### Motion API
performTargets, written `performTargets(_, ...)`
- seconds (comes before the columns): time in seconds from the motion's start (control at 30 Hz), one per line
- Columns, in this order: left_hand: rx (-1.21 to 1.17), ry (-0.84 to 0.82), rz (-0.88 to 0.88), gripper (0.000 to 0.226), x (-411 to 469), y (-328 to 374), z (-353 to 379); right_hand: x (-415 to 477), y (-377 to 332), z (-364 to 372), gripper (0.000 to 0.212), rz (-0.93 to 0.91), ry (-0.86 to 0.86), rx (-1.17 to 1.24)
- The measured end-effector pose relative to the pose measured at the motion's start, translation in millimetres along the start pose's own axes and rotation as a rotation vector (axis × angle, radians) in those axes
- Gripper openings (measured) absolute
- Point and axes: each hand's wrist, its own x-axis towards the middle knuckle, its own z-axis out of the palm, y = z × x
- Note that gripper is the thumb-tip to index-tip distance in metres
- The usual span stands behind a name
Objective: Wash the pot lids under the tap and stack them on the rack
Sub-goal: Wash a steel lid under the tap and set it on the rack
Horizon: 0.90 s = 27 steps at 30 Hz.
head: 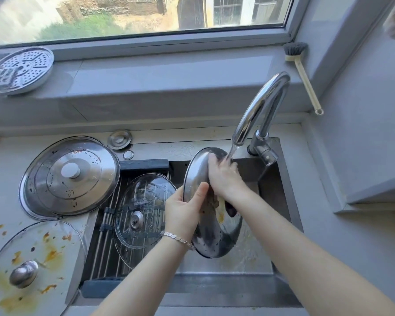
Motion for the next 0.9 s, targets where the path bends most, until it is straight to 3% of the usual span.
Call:
performTargets(0.17, -0.159, 0.124, -0.152, 0.023, 17.5, 1.5, -0.9, -71.4, 10.9, 39.6, 0.075, -0.461, 0.201, -0.089)
performTargets(0.27, -0.204, 0.141, -0.172, 0.022, 18.2, -0.9, -4.2, -69.8, 18.9, 41.2, 0.081, -0.515, 0.135, -0.151)
performTargets(0.37, -0.215, 0.162, -0.171, 0.019, 13.6, -2.2, -1.1, -48.8, 6.6, 29.5, 0.067, -0.43, 0.055, -0.049)
performTargets(0.47, -0.26, 0.196, -0.168, 0.02, 18.1, -0.5, -3.0, -42.1, -6.0, 30.0, 0.063, -0.448, 0.095, -0.086)
performTargets(0.57, -0.289, 0.191, -0.181, 0.024, 26.0, 2.8, -9.3, -53.9, 0.1, 41.0, 0.069, -0.658, 0.197, -0.14)
performTargets(0.67, -0.331, 0.213, -0.207, 0.025, 27.3, 2.2, -13.4, -63.1, 26.7, 51.2, 0.056, -0.891, 0.242, -0.158)
performTargets(0.8, -0.289, 0.229, -0.209, 0.024, 22.1, -4.7, -13.8, -63.2, 28.3, 48.9, 0.054, -0.855, 0.256, -0.126)
performTargets(0.9, -0.273, 0.194, -0.207, 0.022, 20.3, -3.8, -12.9, -56.0, -0.8, 38.9, 0.064, -0.713, 0.176, -0.106)
